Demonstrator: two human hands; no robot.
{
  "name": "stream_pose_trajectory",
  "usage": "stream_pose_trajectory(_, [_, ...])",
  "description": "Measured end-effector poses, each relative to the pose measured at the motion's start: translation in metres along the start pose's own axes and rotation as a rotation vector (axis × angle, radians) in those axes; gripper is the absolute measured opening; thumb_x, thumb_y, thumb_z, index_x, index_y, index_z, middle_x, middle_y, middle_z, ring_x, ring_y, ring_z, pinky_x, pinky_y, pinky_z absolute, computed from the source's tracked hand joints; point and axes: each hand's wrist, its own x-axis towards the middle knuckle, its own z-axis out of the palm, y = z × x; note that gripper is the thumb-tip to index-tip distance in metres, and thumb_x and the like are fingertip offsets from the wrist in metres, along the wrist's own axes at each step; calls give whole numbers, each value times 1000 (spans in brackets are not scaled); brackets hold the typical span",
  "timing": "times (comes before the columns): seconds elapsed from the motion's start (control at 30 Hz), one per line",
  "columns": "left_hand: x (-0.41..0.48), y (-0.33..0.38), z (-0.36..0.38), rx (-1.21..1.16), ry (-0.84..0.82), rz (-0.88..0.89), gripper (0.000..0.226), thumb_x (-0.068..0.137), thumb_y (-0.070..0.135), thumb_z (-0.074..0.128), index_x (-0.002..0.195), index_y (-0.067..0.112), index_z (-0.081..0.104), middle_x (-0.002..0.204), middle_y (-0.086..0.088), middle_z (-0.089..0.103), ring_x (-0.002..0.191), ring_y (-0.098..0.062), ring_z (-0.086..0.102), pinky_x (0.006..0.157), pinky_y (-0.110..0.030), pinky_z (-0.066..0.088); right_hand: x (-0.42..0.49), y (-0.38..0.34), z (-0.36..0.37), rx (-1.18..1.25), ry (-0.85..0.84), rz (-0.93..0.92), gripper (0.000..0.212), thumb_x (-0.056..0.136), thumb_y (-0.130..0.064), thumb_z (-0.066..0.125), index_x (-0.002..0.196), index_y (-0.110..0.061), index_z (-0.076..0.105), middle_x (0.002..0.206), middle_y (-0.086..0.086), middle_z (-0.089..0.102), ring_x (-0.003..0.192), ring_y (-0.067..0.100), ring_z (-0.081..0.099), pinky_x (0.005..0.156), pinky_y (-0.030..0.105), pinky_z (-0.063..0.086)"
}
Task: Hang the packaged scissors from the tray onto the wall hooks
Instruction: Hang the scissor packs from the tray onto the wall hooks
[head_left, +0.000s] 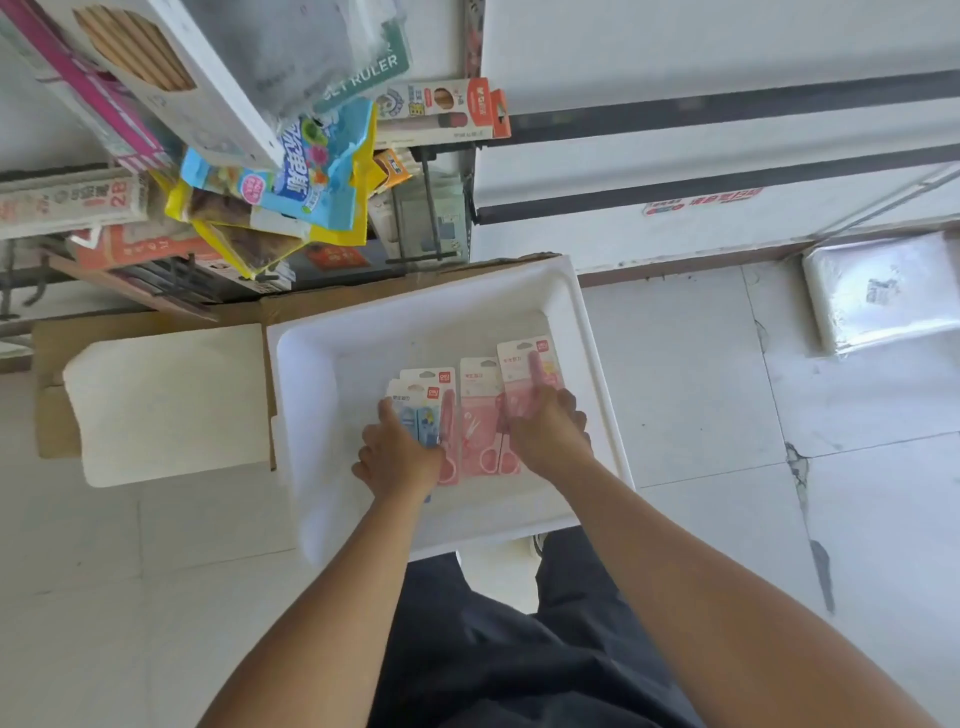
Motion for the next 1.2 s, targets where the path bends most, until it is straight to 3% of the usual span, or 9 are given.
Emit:
stream_pose_trajectory(0.13, [6, 3, -5, -32, 13, 0, 87, 69, 31, 85, 138, 24, 33, 123, -17, 50, 113, -39, 56, 97, -47, 39, 8, -4, 10, -123, 3, -26, 76, 99, -38, 43, 158, -38, -4, 148, 12, 36, 132, 36, 36, 110, 52, 29])
stream_pose_trajectory(0.27, [7, 1, -16, -289, 12, 46, 72, 71, 10, 83, 131, 16, 44, 113, -6, 40, 91, -25, 57, 76, -32, 45, 4, -12, 13, -292, -89, -76, 59, 89, -23, 47, 147, -22, 38, 138, 12, 46, 127, 35, 39, 107, 47, 31])
stream_pose_trajectory(0.37, [4, -1, -27, -366, 63, 82, 49, 77, 5, 74, 120, 11, 53, 114, -9, 53, 86, -21, 56, 56, -22, 38, 3, -12, 18, -255, -95, -86, 47, 90, -20, 51, 137, -22, 49, 132, 10, 44, 123, 33, 42, 104, 45, 38])
stream_pose_trajectory(0.5, [-3, -4, -40, -503, 41, 83, 31, 83, 3, 64, 108, 17, 52, 105, 0, 62, 83, -17, 60, 50, -17, 36, 11, -15, 24, -97, 33, 3, 46, 89, -17, 58, 131, -17, 40, 129, 10, 38, 121, 33, 42, 102, 48, 44])
stream_pose_trajectory(0.73, [-4, -11, -50, -654, -3, 80, 34, 87, 3, 66, 117, 14, 56, 107, 2, 64, 81, -7, 61, 56, -15, 41, 19, -30, 35, -131, 33, 34, 88, 84, -7, 65, 150, -28, 12, 133, 16, 40, 123, 35, 40, 103, 48, 39])
stream_pose_trajectory(0.87, [-3, -13, -55, -723, -24, 61, 28, 87, 6, 67, 112, 13, 59, 105, -1, 67, 84, -12, 62, 57, -22, 43, 21, -32, 34, 141, 87, 48, 81, 89, 1, 60, 154, -24, 19, 140, 11, 43, 131, 34, 40, 104, 52, 45])
stream_pose_trajectory(0.97, [-8, -16, -63, -734, -37, 65, 23, 88, 8, 66, 109, 14, 62, 105, -3, 69, 89, -19, 65, 61, -28, 48, 9, -35, 22, 327, 65, 59, 45, 100, -21, 57, 142, -19, 43, 119, 4, 62, 103, 26, 66, 74, 44, 62])
stream_pose_trajectory(1.03, [-14, -18, -69, -741, -36, 80, 20, 89, 8, 66, 107, 16, 64, 106, -5, 71, 90, -21, 67, 66, -30, 52, -4, -36, 11, 396, 32, 39, 33, 102, -30, 55, 132, -17, 50, 95, -6, 64, 78, 15, 70, 53, 31, 57])
stream_pose_trajectory(1.2, [-38, -11, -98, -827, -42, 110, 17, 88, 11, 67, 94, 27, 66, 100, -3, 74, 94, -27, 70, 76, -41, 58, -38, -39, -23, 548, 6, -24, 24, 103, -14, 51, 127, -17, 52, 95, 1, 72, 65, 13, 70, 45, 25, 52])
